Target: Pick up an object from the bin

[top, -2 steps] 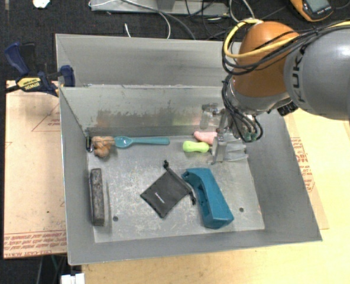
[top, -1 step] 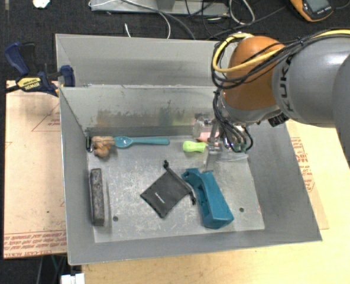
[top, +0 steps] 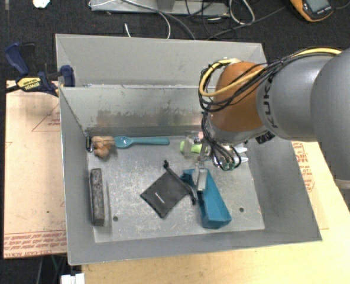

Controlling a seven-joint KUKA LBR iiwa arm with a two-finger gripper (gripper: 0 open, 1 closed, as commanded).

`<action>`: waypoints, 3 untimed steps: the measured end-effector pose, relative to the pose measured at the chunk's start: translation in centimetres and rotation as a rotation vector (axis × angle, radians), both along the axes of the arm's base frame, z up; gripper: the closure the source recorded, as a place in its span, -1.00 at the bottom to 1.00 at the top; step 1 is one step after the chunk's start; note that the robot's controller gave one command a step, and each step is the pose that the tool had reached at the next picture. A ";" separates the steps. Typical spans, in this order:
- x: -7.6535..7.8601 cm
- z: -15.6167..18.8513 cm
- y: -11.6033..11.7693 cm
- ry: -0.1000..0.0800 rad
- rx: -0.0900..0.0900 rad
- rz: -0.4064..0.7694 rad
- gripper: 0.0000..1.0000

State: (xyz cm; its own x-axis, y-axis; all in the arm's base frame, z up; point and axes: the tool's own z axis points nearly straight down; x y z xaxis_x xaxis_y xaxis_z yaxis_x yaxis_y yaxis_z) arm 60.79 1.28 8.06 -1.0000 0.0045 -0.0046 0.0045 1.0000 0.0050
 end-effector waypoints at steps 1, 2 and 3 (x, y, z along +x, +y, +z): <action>0.3 0.8 0.3 -0.014 0.004 -0.009 -1.00; -0.4 0.8 0.6 -0.014 0.002 0.125 -1.00; -1.0 -0.6 1.0 -0.023 0.005 -0.130 1.00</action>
Offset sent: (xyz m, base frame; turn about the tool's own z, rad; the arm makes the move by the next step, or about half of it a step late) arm -0.0136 0.0135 -0.0106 -0.2472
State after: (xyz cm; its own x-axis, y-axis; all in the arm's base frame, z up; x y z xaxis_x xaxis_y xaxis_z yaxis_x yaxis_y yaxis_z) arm 59.76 2.30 7.43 -0.9906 0.1344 -0.0267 0.1341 0.9909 0.0119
